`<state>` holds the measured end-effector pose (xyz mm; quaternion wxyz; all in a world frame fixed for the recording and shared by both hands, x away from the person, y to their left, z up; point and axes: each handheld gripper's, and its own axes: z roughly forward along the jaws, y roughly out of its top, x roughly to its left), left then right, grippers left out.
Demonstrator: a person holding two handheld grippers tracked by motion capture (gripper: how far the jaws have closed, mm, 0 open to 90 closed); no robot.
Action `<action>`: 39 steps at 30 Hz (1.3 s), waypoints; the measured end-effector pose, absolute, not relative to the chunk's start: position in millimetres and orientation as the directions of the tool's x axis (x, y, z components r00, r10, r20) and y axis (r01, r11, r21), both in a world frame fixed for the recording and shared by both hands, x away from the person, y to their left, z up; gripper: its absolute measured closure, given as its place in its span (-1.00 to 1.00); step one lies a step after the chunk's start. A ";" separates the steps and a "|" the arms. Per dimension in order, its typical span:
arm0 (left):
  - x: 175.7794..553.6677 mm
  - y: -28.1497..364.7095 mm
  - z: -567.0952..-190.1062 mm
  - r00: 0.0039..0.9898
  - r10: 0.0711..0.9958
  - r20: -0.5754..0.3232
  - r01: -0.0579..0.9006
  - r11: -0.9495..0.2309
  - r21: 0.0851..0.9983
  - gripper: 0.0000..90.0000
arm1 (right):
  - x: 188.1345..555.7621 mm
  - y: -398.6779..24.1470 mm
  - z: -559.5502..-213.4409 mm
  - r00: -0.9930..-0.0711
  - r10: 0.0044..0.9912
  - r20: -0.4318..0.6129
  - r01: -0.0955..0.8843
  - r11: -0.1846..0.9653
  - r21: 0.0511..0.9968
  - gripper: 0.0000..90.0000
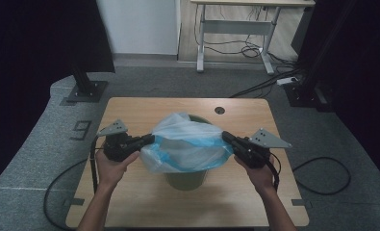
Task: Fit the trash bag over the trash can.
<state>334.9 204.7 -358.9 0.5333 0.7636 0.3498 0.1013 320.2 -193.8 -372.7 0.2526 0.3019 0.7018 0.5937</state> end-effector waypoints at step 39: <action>342.8 202.2 -369.6 0.697 0.674 -0.245 0.470 -0.171 0.866 1.00 | 245.5 -199.1 -410.7 -0.621 0.784 -0.009 0.099 0.089 0.991 -0.10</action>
